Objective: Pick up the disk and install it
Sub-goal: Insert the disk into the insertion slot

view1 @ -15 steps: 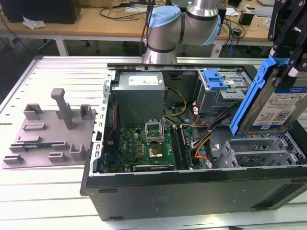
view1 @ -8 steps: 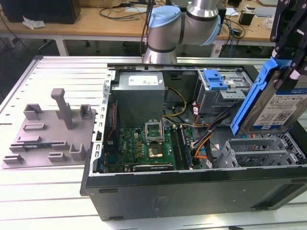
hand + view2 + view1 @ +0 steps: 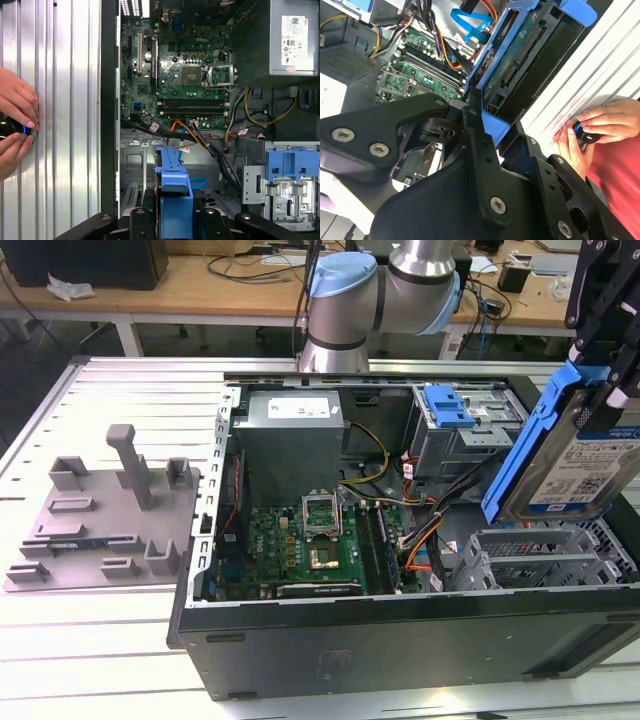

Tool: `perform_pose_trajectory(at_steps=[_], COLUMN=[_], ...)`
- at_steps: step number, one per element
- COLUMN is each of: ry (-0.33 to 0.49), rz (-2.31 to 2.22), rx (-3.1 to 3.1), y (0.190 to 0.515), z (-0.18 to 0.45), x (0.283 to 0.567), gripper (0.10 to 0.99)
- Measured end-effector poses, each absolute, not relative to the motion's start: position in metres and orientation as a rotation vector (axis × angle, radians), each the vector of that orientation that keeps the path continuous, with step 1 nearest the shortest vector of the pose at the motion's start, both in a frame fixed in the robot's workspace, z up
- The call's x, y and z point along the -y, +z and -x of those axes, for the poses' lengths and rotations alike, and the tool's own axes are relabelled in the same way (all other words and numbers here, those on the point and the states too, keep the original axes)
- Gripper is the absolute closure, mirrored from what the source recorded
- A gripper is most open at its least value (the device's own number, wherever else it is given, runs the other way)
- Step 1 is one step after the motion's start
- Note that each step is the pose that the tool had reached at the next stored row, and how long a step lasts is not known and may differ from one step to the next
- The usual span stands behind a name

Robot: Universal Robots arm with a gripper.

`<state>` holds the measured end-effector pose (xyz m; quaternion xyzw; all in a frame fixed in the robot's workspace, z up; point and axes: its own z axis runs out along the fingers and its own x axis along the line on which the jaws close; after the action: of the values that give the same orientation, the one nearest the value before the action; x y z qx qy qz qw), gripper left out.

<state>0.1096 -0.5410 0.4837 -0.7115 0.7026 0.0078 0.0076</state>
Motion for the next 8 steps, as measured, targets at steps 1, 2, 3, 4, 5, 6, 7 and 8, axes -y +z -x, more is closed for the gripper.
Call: perform_pose_trajectory(at_steps=[1, 2, 3, 4, 5, 6, 7, 8], ry=[0.025, 0.024, 0.024, 0.025, 0.025, 0.025, 0.025, 0.024], rz=[2.224, 2.225, 2.225, 2.225, 2.225, 2.224, 2.225, 2.225], rx=[-2.197, -2.197, -2.197, -2.197, -2.197, -2.197, -2.197, -2.197], y=[0.4837, 0.4837, 0.4837, 0.4837, 0.4836, 0.4835, 0.4834, 0.4834], z=[-0.1096, -0.1096, -0.1096, -0.1096, -0.1096, -0.1097, -0.1100, -0.1103], x=[0.5413, 0.5414, 0.5414, 0.5415, 0.5415, 0.5416, 0.5421, 0.5423], gripper=[0.718, 0.718, 0.718, 0.718, 0.718, 0.718, 0.718, 0.718])
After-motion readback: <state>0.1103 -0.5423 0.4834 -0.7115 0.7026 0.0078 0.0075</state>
